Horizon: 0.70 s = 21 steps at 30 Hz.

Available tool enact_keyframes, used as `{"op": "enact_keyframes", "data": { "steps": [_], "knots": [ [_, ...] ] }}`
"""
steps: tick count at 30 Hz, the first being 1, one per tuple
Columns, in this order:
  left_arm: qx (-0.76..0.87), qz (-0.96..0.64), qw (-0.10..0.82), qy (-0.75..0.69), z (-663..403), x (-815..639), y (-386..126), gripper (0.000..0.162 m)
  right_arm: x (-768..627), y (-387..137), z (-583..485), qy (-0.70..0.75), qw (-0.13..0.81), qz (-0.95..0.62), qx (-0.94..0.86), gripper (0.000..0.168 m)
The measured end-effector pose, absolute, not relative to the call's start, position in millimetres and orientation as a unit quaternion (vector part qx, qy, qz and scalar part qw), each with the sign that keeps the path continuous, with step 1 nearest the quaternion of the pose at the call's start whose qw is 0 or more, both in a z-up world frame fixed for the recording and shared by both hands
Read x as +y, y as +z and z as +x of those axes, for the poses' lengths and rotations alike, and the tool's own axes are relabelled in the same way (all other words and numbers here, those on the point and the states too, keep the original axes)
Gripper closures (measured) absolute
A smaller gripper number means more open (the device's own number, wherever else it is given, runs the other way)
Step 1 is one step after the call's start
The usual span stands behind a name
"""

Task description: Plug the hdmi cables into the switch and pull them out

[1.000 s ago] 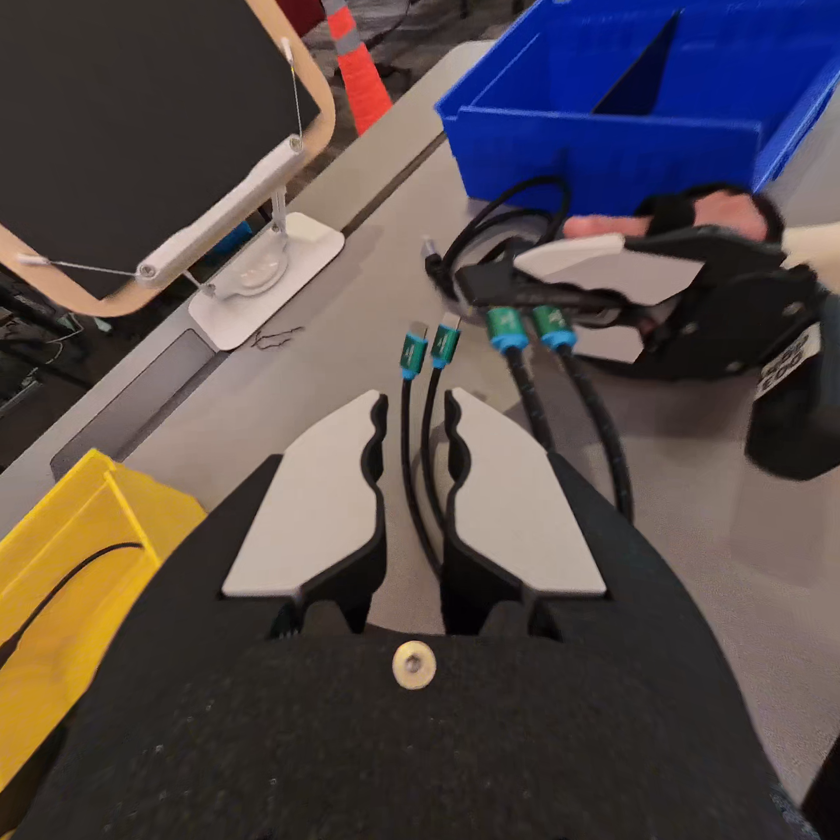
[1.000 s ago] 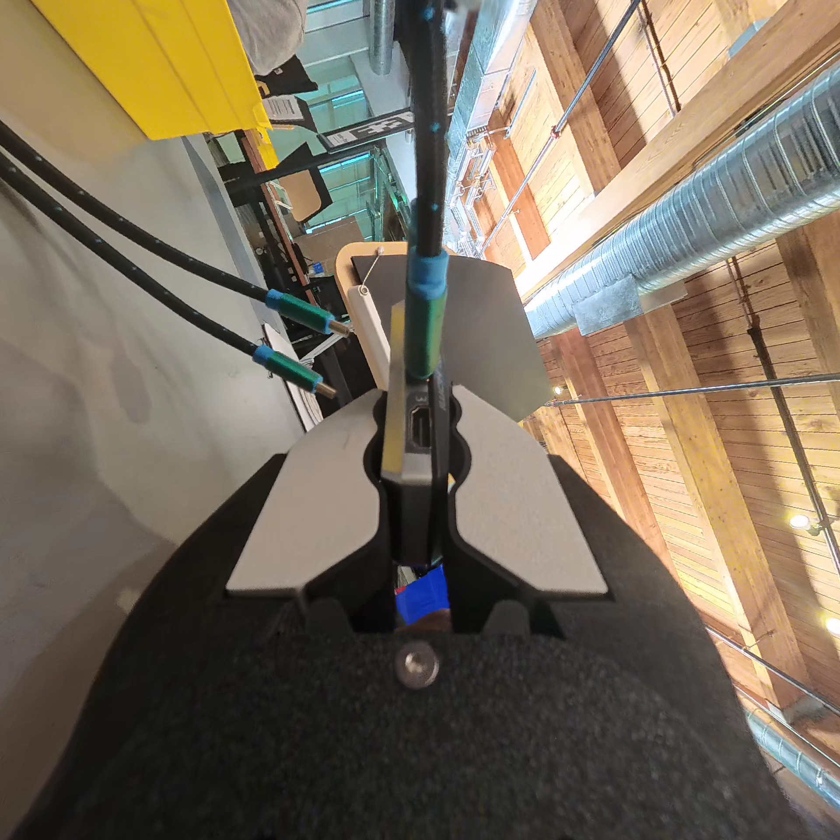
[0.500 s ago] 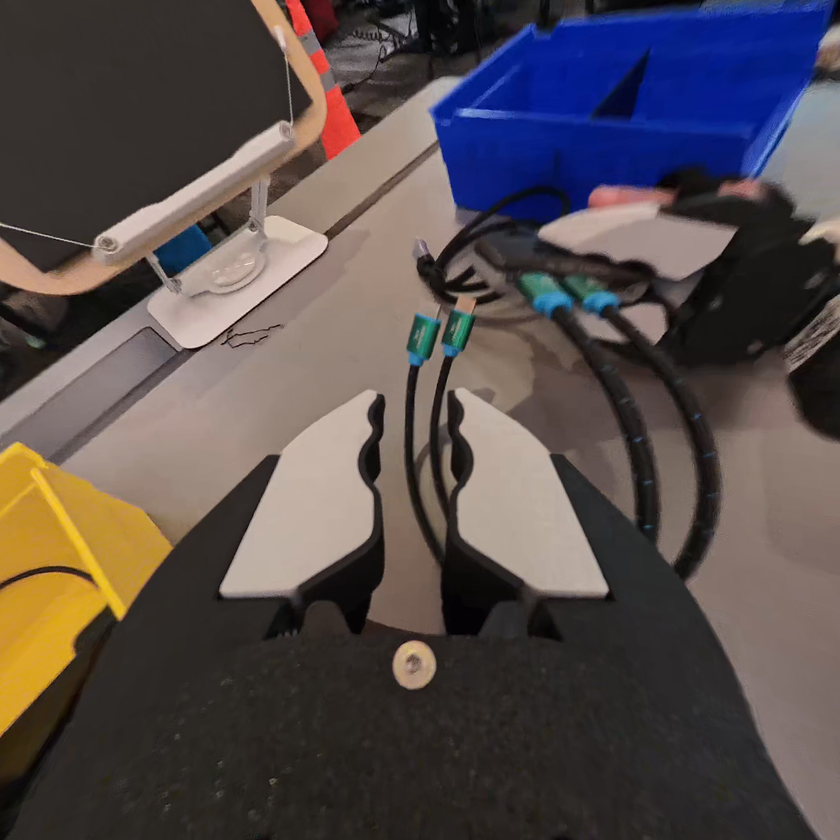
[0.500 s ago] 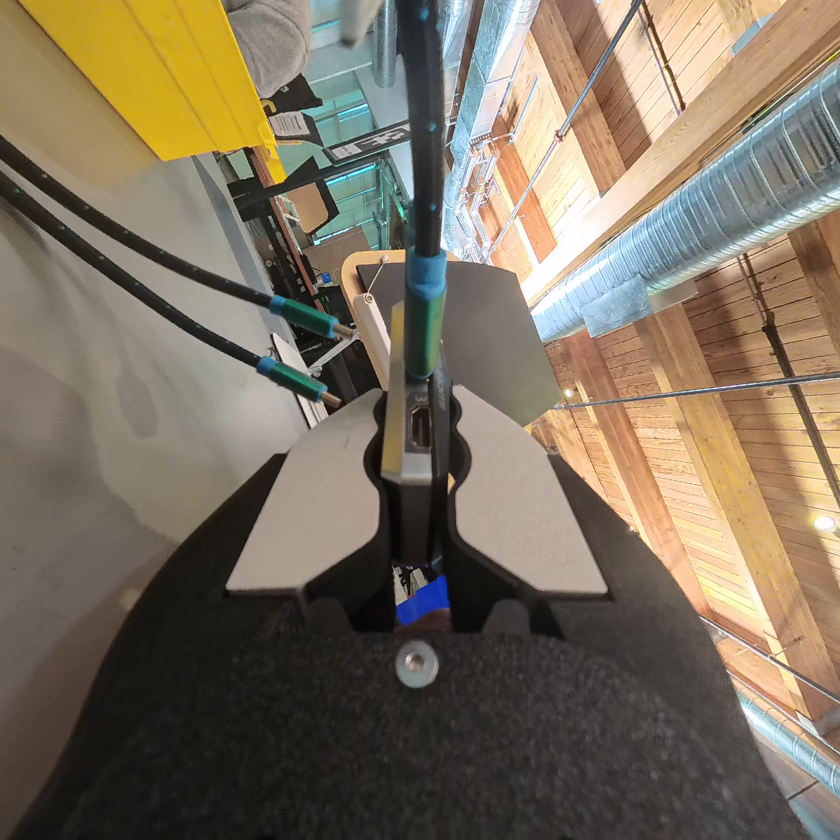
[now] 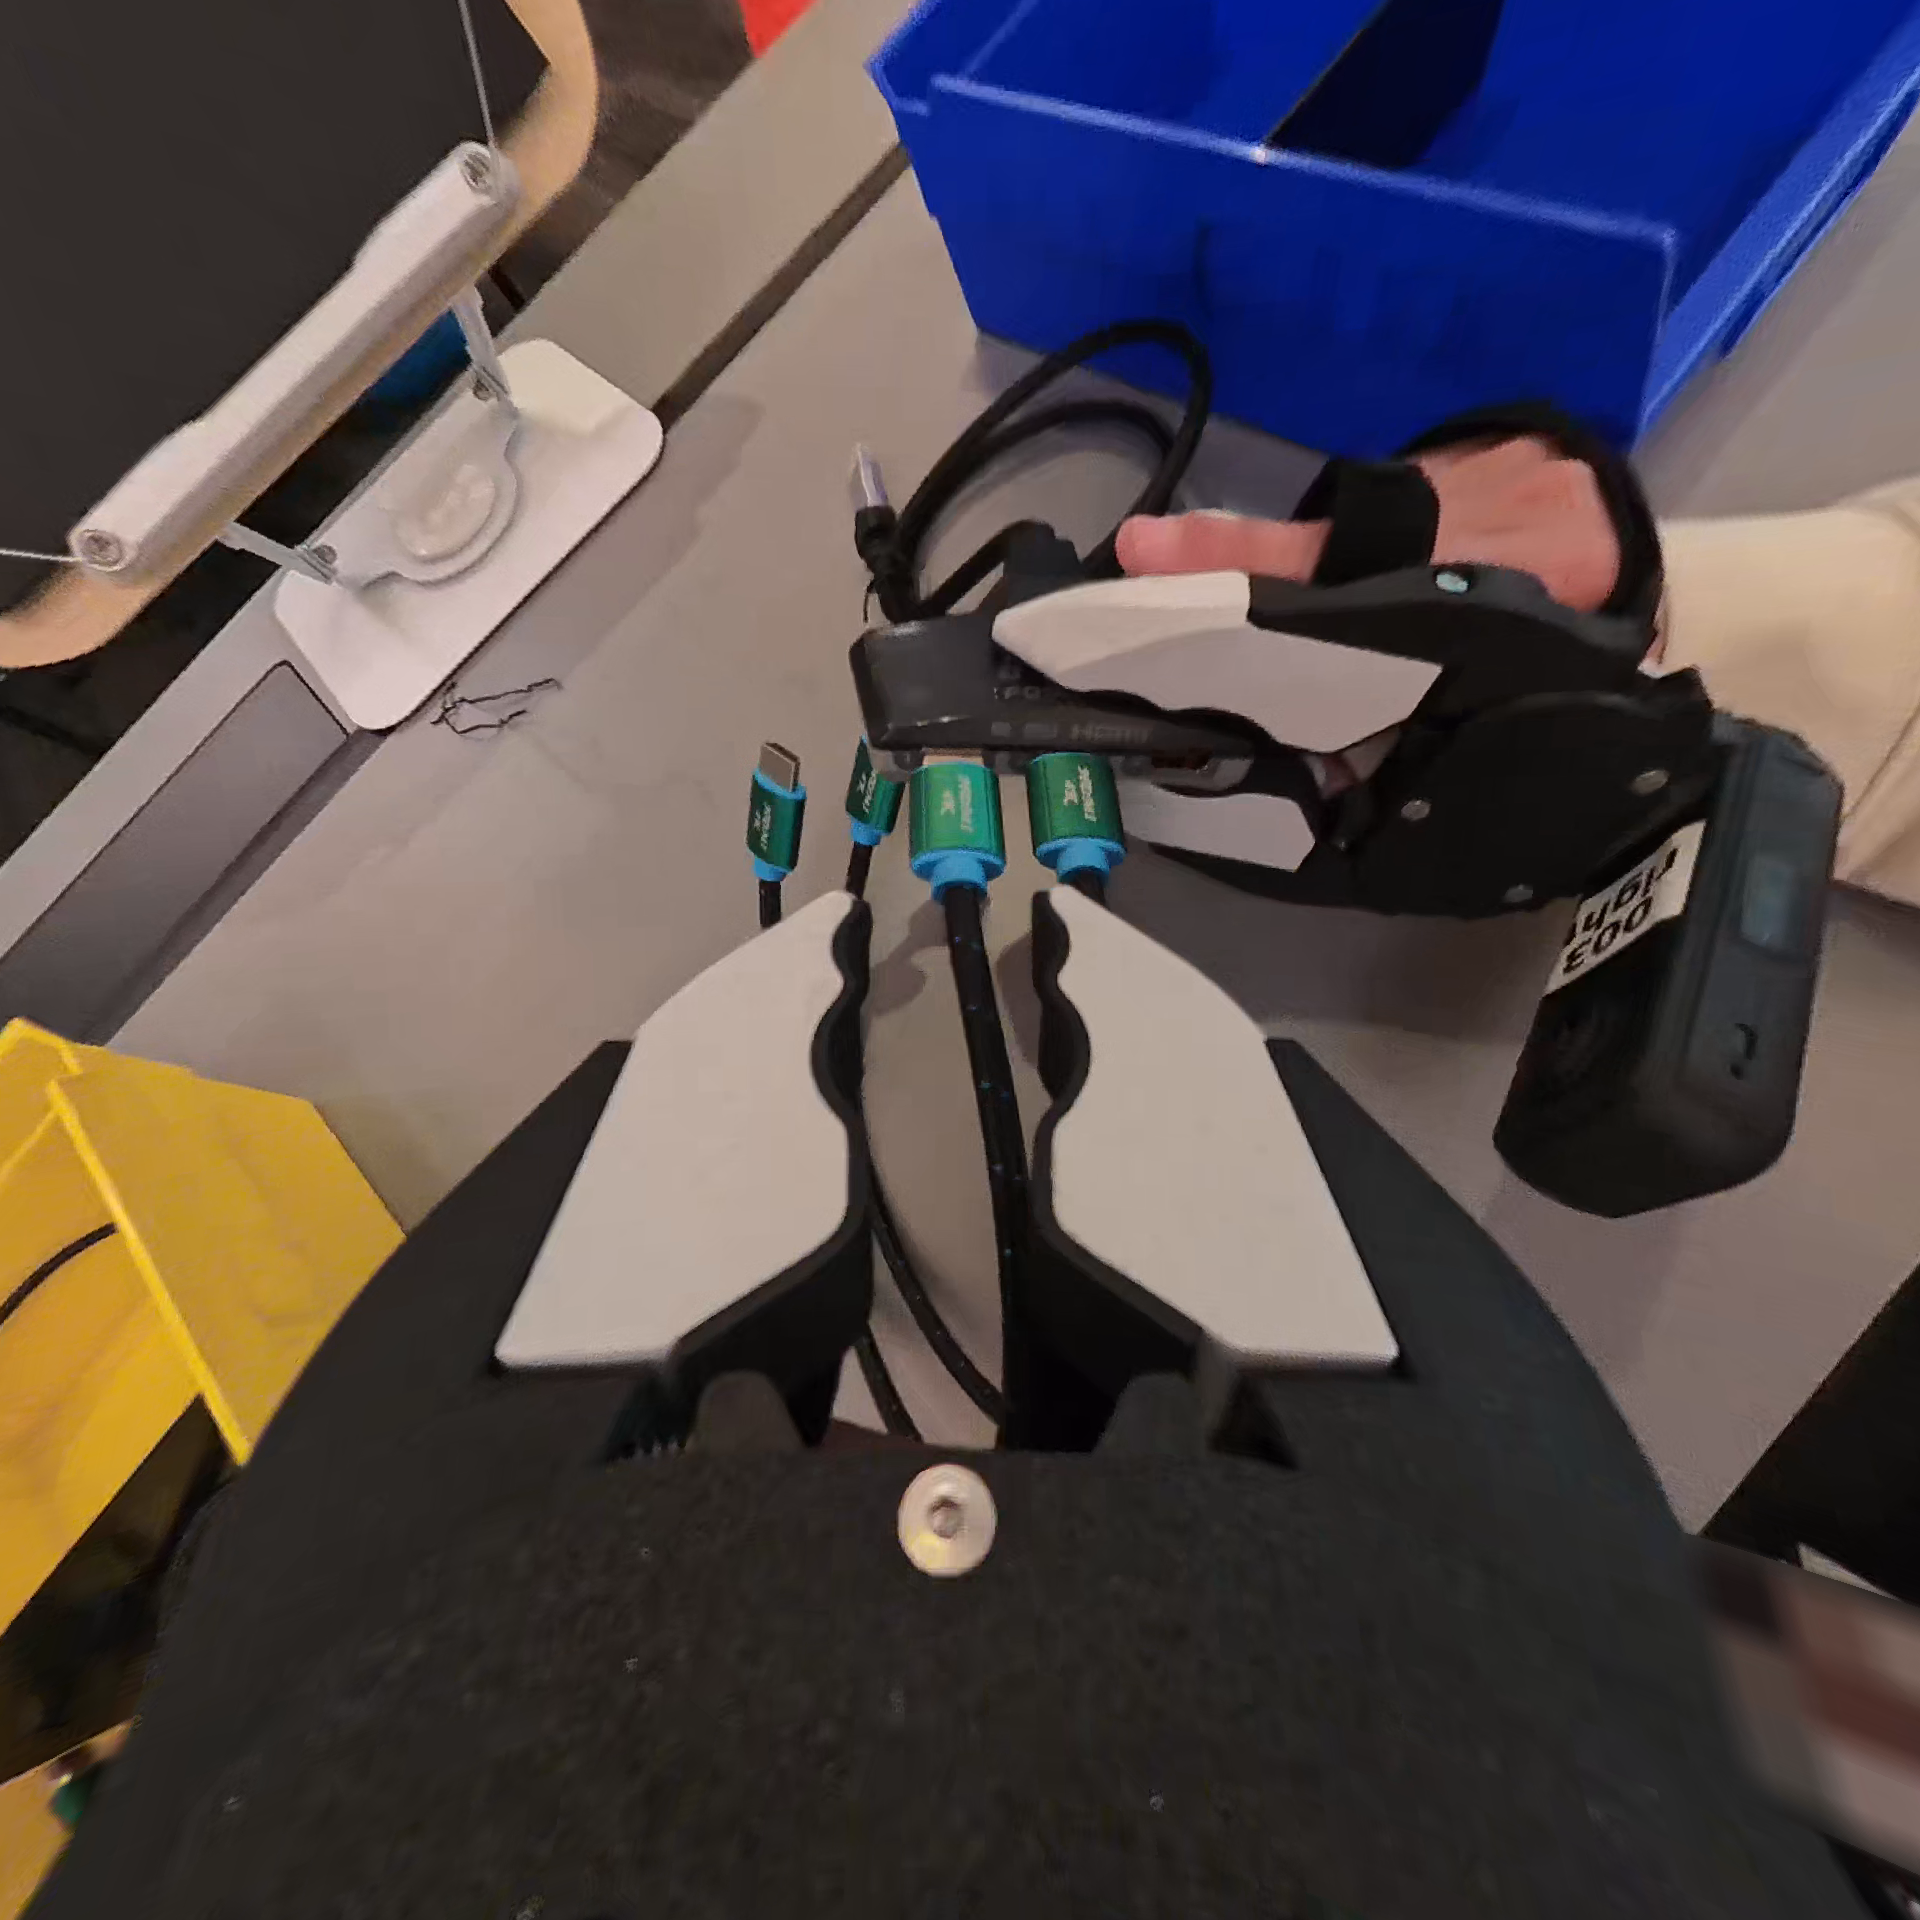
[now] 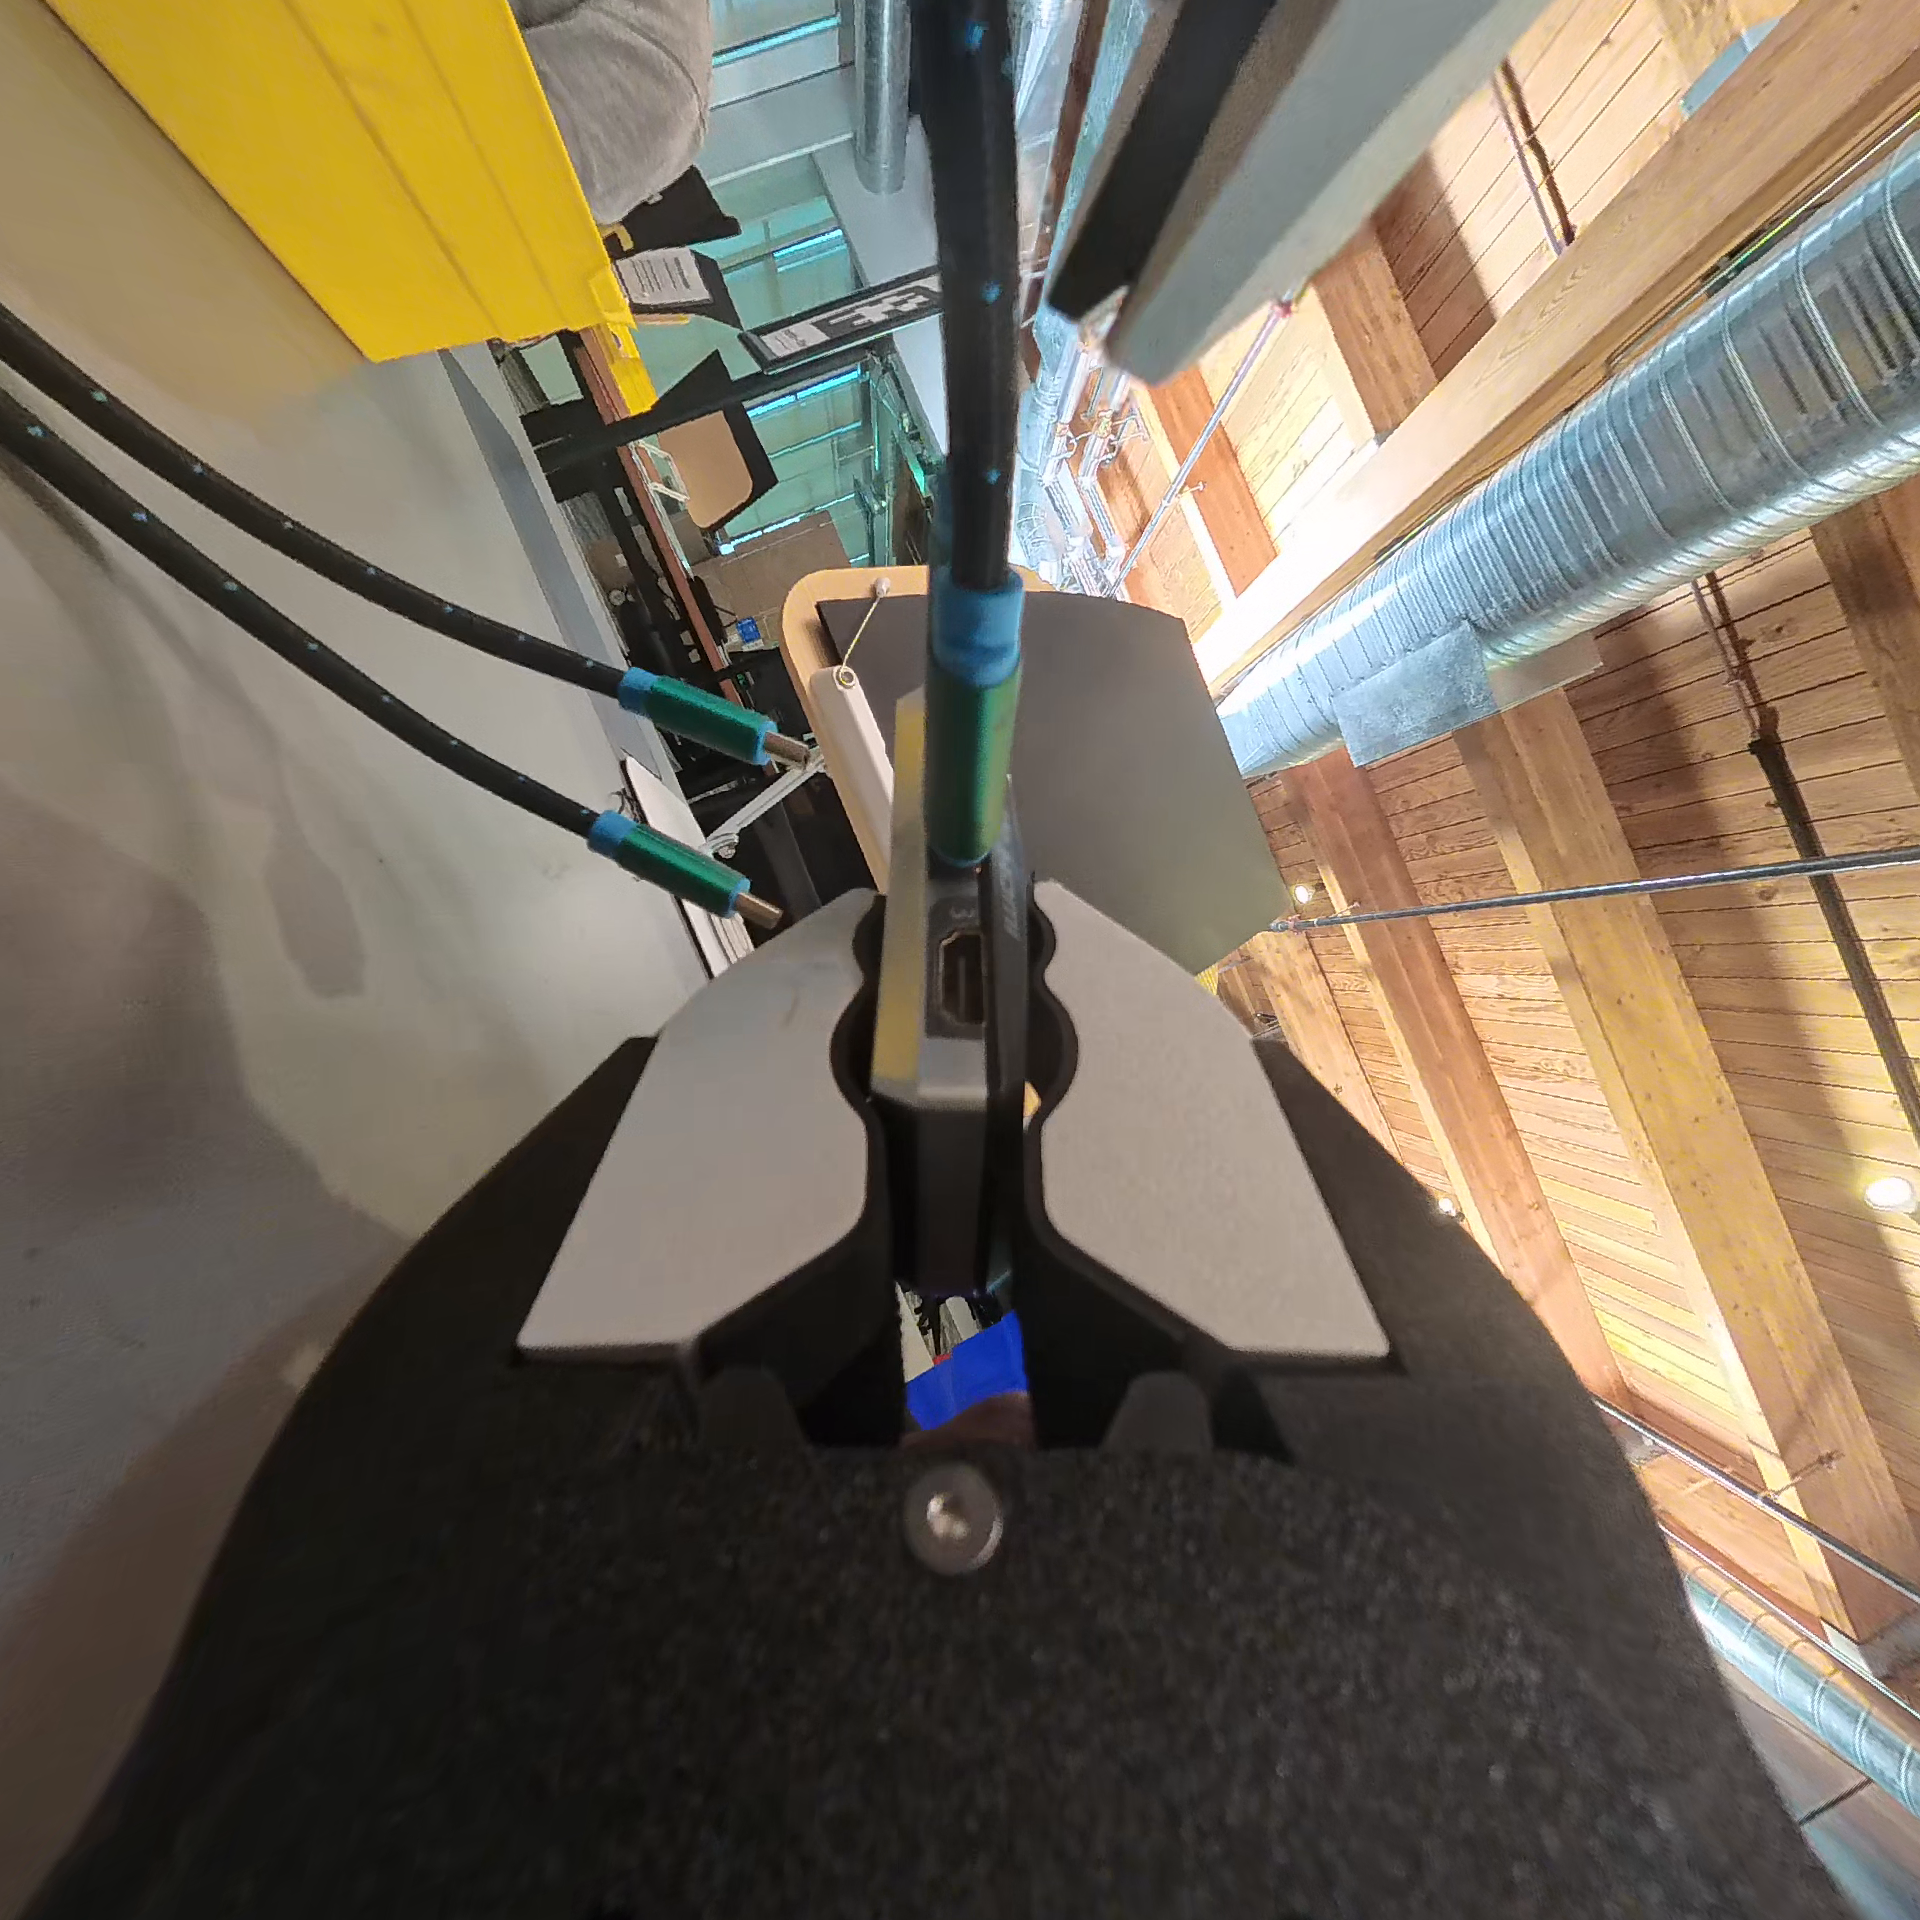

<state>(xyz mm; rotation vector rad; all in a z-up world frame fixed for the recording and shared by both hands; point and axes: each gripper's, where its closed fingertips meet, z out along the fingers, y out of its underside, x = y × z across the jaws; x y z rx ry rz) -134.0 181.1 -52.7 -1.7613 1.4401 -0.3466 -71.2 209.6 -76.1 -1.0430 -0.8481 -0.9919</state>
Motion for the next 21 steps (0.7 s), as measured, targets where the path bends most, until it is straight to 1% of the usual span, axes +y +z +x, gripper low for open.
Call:
{"op": "enact_keyframes", "data": {
  "steps": [5,6,9,12,21],
  "knots": [
    [0.586,-0.702,0.378,-0.147,-128.3,184.9,-61.1,0.135,209.8,-75.9,-71.6,-0.44,0.671,-0.462,-0.377,0.145],
    [0.587,-0.701,0.377,-0.147,-127.6,186.9,-61.8,0.14,209.8,-75.8,-71.8,-0.44,0.671,-0.462,-0.377,0.145],
    [0.591,-0.705,0.366,-0.14,-126.6,190.6,-69.7,0.143,210.0,-76.0,-71.9,-0.441,0.671,-0.462,-0.378,0.145],
    [0.596,-0.702,0.367,-0.131,-124.3,190.0,-75.8,0.15,210.1,-75.7,-72.0,-0.441,0.671,-0.461,-0.377,0.145],
    [0.608,-0.695,0.375,-0.086,-125.7,190.9,-77.2,0.152,210.0,-76.4,-72.6,-0.449,0.666,-0.459,-0.38,0.145]
  ]
}}
